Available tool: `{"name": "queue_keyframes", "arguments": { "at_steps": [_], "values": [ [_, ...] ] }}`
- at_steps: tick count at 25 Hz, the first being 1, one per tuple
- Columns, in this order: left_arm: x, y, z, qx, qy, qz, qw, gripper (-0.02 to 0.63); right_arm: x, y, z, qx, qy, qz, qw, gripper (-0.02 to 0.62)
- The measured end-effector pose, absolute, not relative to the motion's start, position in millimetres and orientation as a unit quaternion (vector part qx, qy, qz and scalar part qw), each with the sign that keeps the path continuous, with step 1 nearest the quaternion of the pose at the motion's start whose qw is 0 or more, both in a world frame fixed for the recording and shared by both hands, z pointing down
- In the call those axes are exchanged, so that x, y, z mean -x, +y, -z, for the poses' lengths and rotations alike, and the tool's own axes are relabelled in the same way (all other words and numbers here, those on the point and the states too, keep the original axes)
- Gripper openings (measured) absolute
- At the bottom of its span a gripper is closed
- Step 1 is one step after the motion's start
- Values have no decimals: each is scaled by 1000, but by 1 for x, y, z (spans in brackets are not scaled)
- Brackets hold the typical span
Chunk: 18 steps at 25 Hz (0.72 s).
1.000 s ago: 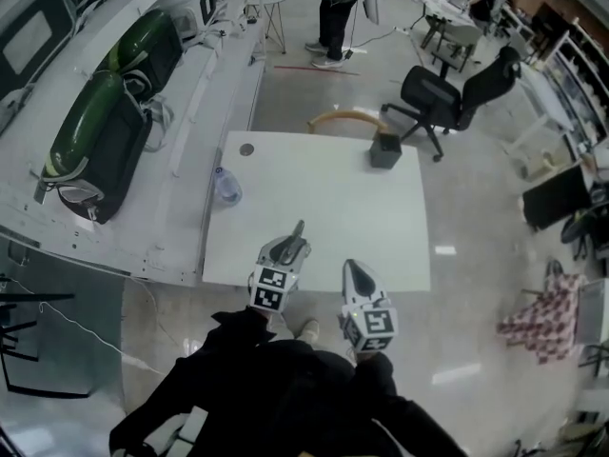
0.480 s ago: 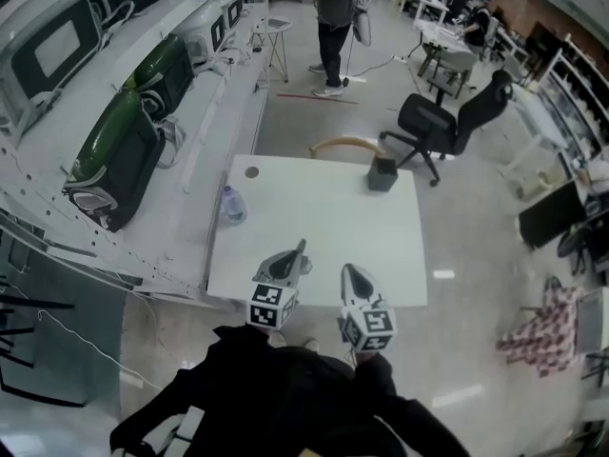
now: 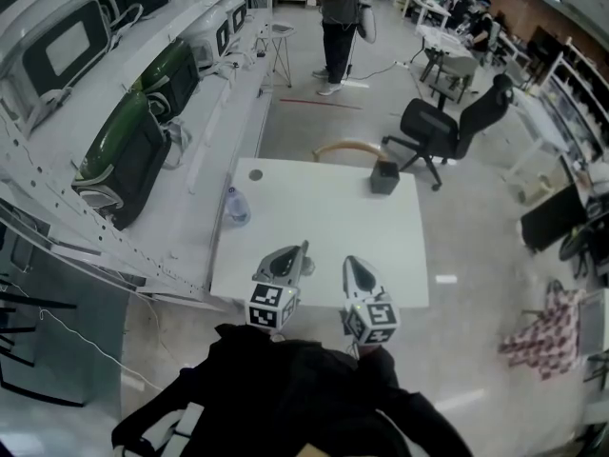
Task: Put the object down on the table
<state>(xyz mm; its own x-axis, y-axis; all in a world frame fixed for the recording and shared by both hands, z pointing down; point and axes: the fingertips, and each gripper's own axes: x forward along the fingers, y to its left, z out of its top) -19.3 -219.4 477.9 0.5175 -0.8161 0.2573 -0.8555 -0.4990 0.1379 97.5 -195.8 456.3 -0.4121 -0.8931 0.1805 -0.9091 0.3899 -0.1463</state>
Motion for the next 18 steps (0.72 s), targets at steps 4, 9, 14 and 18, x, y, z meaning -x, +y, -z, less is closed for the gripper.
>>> {"name": "queue_keyframes", "arguments": {
  "at_steps": [4, 9, 14, 18],
  "values": [
    [20, -218, -469, -862, -488, -73, 113, 2, -96, -199, -450, -537, -837, -102, 29, -8],
    [21, -219, -466, -861, -493, -68, 103, 2, -96, -203, -445, -534, -840, -98, 26, -8],
    [22, -219, -463, -861, -495, -64, 99, 2, -99, -207, -442, -537, -838, -94, 23, -8],
    [20, -222, -460, -862, -495, -61, 94, 2, -106, -211, -448, -537, -839, -89, 22, -8]
  ]
}}
